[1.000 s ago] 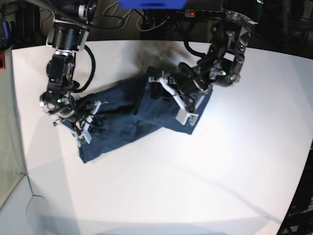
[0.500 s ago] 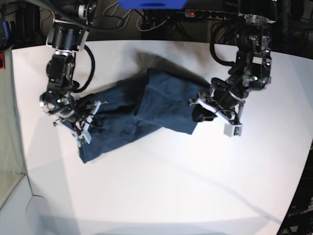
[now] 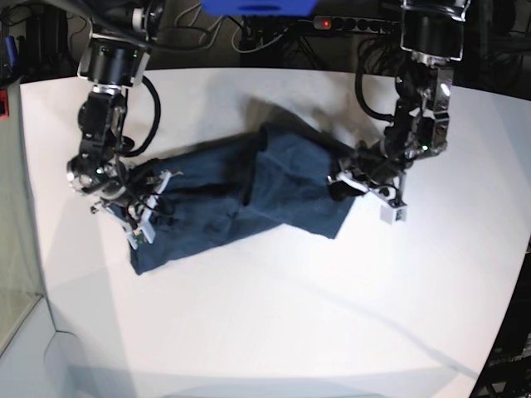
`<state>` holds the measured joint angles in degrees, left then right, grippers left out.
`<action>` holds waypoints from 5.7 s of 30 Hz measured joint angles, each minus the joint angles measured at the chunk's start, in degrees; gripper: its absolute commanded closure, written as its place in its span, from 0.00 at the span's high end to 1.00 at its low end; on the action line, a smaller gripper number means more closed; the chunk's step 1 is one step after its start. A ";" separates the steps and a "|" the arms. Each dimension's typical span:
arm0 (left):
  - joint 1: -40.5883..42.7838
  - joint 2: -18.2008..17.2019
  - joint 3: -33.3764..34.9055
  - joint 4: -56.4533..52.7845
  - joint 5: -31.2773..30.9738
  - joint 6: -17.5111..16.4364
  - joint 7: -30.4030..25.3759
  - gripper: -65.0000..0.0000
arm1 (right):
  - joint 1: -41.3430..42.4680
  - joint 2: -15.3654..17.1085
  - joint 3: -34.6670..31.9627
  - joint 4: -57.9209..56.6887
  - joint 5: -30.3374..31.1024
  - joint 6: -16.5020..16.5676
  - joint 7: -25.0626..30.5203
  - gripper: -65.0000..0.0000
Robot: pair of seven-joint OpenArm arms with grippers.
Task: Layout the t-shirt on the table in an organized manner, then fold the t-shirt properly
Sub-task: 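Fold the strip end with the left gripper over toward the right gripper, then hold the folded strip with both grippers and straighten its edges, then fold the strip end with the right gripper over toward the left gripper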
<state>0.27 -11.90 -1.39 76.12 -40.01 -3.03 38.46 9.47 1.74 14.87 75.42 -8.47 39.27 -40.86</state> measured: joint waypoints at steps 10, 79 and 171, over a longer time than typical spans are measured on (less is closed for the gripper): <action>4.59 0.39 -9.88 2.23 -0.37 -0.87 -0.13 0.29 | -5.22 0.24 -0.04 5.01 0.79 0.13 0.87 0.00; 3.82 2.62 -12.13 3.13 1.44 1.36 0.66 0.29 | 1.90 -2.73 13.64 -3.04 8.96 0.55 -9.05 0.00; 19.28 2.56 -21.46 25.46 -6.71 3.30 6.78 0.29 | 13.03 -10.03 -57.24 8.39 14.93 0.98 -7.85 0.00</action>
<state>19.55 -9.34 -22.85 101.58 -46.72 0.27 45.23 22.50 -8.29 -42.37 83.81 6.46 40.25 -48.71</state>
